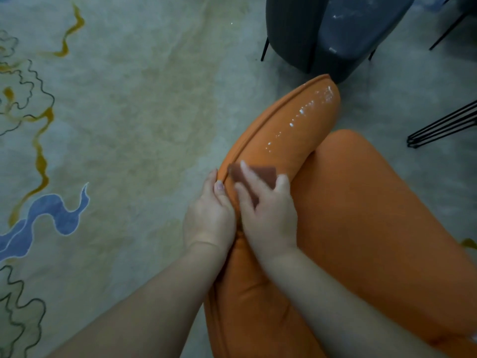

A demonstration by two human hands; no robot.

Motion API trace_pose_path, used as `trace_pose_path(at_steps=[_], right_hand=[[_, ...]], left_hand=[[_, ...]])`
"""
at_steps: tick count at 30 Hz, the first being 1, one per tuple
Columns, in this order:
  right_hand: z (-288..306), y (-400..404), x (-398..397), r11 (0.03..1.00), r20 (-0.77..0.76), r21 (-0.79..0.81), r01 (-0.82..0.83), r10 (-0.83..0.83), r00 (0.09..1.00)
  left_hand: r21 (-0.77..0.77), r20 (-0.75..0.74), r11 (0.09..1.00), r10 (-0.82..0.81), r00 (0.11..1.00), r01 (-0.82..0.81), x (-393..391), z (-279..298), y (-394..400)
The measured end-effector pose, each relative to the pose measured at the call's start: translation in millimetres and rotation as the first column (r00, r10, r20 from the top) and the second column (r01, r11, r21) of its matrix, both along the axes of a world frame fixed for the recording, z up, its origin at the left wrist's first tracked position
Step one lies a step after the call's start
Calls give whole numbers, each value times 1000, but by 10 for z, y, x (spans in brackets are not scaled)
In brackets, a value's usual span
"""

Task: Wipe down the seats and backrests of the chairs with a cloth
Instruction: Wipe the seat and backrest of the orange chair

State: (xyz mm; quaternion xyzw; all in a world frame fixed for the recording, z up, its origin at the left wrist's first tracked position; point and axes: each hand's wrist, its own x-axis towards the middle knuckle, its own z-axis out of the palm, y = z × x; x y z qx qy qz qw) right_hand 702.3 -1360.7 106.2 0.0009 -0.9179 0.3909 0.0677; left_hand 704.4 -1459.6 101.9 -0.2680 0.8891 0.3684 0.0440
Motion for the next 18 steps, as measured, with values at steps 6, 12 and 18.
trace_pose_path(at_steps=[6,12,18], right_hand=[[-28,92,-155,995,-57,80,-59,63,996],[-80,148,96,998,-43,-57,-30,27,999],[-96,99,237,1000,-94,-1,23,-23,995]], left_hand=[[31,-16,999,15,1000,-15,-34,-8,-19],[77,-30,997,7,1000,-5,9,31,-18],[132,-5,990,-43,999,44,27,82,-24]])
